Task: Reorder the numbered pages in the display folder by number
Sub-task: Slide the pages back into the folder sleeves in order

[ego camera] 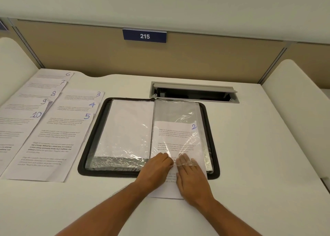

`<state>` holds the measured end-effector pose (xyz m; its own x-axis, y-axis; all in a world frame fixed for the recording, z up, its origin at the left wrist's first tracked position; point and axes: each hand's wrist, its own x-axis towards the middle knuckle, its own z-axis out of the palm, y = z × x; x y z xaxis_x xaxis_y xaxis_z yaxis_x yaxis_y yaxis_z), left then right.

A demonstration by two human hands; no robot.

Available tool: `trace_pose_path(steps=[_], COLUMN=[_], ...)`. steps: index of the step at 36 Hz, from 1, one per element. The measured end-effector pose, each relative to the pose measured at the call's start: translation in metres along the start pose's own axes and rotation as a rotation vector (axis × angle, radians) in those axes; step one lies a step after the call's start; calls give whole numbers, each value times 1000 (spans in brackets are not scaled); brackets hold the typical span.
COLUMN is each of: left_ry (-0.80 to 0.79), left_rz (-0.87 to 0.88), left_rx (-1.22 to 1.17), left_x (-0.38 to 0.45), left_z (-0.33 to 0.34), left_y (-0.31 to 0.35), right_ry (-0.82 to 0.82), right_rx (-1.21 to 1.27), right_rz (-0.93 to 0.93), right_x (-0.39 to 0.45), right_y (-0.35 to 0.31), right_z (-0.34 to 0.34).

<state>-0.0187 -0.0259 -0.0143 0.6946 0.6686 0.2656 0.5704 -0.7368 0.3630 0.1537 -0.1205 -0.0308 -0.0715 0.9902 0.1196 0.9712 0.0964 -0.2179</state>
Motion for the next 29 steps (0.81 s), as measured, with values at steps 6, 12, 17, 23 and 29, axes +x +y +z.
trace_pose_path(steps=[6,12,17,23,29], left_ry=[16,-4,18,26,32], left_rz=[-9,-7,-9,-5,-14], left_rx=[-22,-29,-35,-35,-50], left_x=[-1,-1,-1,-1,-2], left_z=[2,4,3,3,4], left_y=[1,-2,0,0,0], right_ry=[-49,-42,-59,-66,28], right_rx=[-6,22,32,95,49], right_rz=[-14,26,51,52,48], right_x=[-5,16,31,44,24], right_y=[-2,0,2,9,9], right_z=[6,4,7,7,-1])
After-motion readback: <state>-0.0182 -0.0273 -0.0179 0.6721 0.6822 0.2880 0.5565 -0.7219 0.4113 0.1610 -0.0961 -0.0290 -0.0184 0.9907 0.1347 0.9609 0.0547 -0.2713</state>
